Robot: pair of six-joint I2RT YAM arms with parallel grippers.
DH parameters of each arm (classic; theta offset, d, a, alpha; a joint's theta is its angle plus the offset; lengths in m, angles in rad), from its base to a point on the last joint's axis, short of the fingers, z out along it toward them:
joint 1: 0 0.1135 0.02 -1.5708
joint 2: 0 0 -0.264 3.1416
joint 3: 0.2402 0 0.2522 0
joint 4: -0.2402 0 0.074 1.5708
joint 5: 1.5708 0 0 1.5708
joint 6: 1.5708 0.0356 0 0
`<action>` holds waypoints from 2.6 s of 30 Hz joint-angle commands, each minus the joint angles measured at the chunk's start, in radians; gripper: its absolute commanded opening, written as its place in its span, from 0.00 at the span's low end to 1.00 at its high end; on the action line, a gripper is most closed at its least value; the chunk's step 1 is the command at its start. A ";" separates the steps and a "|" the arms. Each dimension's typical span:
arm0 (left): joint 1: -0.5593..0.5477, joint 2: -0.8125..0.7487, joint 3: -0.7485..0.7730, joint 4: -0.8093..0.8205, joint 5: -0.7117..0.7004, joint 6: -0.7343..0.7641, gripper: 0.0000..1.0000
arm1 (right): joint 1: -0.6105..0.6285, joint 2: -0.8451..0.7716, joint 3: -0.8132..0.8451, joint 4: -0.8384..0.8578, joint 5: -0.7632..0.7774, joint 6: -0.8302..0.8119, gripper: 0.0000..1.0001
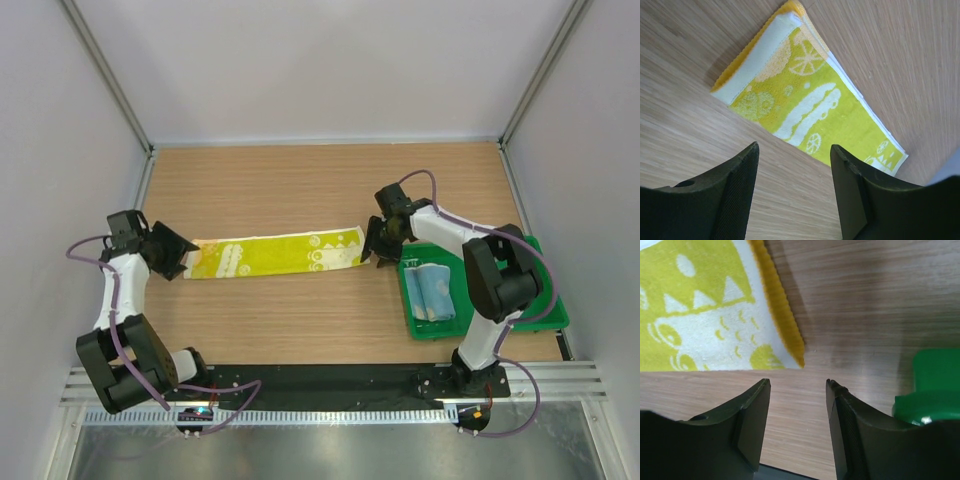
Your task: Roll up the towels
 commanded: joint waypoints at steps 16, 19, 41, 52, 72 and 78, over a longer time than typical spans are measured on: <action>-0.006 0.023 0.025 0.022 0.031 0.024 0.59 | 0.002 0.131 0.127 0.002 0.030 -0.053 0.08; -0.008 0.024 0.025 0.022 0.036 0.025 0.59 | -0.003 0.126 0.148 -0.024 0.051 -0.078 0.01; -0.270 -0.015 0.131 -0.176 -0.231 0.191 0.60 | 0.018 0.083 0.457 -0.323 0.347 -0.230 0.01; -0.279 -0.026 0.142 -0.164 -0.230 0.177 0.59 | 0.222 0.215 0.777 -0.441 0.370 -0.221 0.01; -0.279 -0.058 0.143 -0.162 -0.291 0.146 0.60 | 0.457 0.430 1.224 -0.439 0.174 -0.143 0.01; -0.279 -0.077 0.139 -0.164 -0.302 0.140 0.60 | 0.493 0.485 1.267 -0.389 0.087 -0.106 0.01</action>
